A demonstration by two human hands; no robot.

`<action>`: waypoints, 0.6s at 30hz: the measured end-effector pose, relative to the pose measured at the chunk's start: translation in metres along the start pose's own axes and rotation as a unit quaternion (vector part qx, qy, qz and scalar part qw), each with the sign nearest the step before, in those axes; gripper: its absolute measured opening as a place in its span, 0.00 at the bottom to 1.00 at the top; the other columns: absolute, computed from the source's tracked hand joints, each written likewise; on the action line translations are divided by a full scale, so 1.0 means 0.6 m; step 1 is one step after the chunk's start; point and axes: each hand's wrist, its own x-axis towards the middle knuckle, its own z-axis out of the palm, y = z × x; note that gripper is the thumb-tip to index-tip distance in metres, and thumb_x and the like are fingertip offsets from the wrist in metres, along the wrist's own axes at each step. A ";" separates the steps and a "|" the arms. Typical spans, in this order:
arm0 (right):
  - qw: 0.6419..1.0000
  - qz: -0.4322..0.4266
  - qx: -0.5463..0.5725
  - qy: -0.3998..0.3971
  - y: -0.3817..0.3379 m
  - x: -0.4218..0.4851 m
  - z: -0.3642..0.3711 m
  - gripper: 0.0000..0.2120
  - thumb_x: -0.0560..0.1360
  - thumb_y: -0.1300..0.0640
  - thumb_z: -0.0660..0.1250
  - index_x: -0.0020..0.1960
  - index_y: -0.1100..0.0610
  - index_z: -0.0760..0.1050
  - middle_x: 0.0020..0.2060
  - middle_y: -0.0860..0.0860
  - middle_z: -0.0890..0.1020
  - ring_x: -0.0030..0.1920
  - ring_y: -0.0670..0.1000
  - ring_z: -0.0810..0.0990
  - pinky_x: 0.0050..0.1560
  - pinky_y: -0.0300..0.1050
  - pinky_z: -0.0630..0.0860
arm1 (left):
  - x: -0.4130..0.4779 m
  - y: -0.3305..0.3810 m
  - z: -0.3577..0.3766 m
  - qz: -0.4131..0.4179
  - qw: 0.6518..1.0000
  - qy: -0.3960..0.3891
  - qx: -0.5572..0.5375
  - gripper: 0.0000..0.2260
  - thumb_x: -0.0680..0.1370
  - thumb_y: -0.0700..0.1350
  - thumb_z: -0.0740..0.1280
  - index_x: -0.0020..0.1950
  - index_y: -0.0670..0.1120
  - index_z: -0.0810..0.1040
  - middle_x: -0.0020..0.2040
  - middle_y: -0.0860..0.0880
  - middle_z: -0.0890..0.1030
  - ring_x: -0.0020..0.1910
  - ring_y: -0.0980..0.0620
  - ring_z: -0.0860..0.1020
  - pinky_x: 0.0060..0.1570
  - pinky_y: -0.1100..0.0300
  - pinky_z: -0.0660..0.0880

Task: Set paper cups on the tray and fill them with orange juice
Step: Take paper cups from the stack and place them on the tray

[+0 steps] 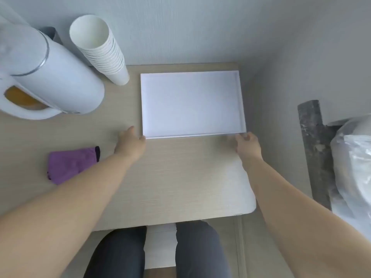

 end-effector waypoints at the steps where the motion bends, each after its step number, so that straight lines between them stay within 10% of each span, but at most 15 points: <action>1: 0.999 -0.024 -0.012 0.027 -0.005 0.012 0.006 0.24 0.78 0.50 0.60 0.73 0.54 0.64 0.67 0.54 0.69 0.61 0.56 0.73 0.57 0.48 0.71 | 0.015 0.002 0.011 -0.005 1.000 0.019 -0.011 0.20 0.82 0.45 0.57 0.72 0.39 0.63 0.73 0.38 0.62 0.65 0.37 0.70 0.60 0.51 0.69; 5: 0.993 -0.080 -0.010 0.088 -0.005 0.053 0.030 0.06 0.77 0.52 0.59 0.52 0.52 0.71 0.51 0.54 0.72 0.45 0.53 0.70 0.47 0.40 0.66 | 0.073 -0.004 0.045 0.040 0.994 0.095 -0.047 0.08 0.77 0.41 0.57 0.49 0.40 0.75 0.57 0.34 0.75 0.48 0.35 0.76 0.44 0.51 0.73; 11: 0.986 -0.082 0.006 0.147 0.003 0.053 0.028 0.14 0.78 0.59 0.61 0.62 0.58 0.77 0.57 0.52 0.81 0.56 0.53 0.79 0.51 0.39 0.71 | 0.088 -0.021 0.059 0.085 0.982 0.138 -0.094 0.14 0.73 0.32 0.56 0.44 0.48 0.77 0.41 0.41 0.76 0.38 0.46 0.69 0.39 0.59 0.65; 18: 0.985 -0.105 0.027 0.134 0.065 -0.020 0.034 0.11 0.77 0.60 0.62 0.58 0.59 0.78 0.51 0.54 0.82 0.48 0.52 0.78 0.56 0.47 0.75 | 0.019 -0.088 0.047 0.084 0.981 0.151 -0.084 0.19 0.78 0.37 0.58 0.64 0.53 0.78 0.54 0.48 0.82 0.52 0.43 0.79 0.54 0.52 0.75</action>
